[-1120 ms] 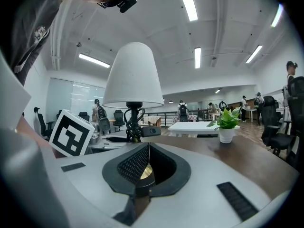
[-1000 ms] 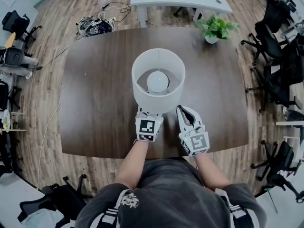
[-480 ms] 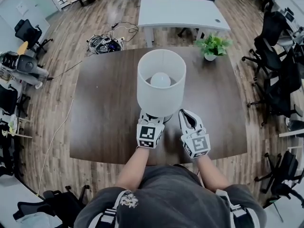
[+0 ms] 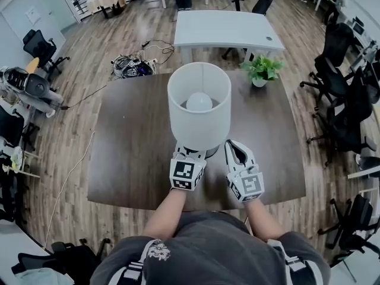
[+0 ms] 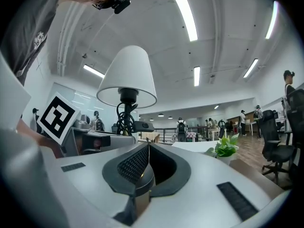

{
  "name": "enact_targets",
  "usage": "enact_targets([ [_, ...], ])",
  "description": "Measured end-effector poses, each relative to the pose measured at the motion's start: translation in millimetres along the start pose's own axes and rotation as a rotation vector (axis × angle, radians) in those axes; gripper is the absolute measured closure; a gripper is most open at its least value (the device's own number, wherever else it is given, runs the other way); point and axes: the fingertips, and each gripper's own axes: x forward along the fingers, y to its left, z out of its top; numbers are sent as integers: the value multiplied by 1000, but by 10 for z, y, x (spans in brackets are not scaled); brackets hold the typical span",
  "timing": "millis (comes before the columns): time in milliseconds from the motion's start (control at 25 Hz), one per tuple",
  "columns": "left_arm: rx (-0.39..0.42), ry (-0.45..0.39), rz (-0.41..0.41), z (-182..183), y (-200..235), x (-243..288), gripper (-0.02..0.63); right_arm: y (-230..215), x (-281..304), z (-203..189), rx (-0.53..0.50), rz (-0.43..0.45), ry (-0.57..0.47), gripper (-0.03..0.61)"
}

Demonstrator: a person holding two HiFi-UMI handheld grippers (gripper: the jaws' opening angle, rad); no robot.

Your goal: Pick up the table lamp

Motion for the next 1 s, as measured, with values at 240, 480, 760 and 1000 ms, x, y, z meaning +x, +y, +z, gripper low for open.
enact_targets([
  [240,-1,-9,17,200,20,-51,502,-11,-51,206,-3,-1,-39,552],
  [480,2,-13,38,383,91,-120,502,50,4,396,-8,7,-69,552],
  [760,7,-30,53,520,126,-224,502,119,36,511,-9,16,-81,554],
  [1000,2,-39,62,540,125,-267,502,143,60,502,-29,14,-53,554],
])
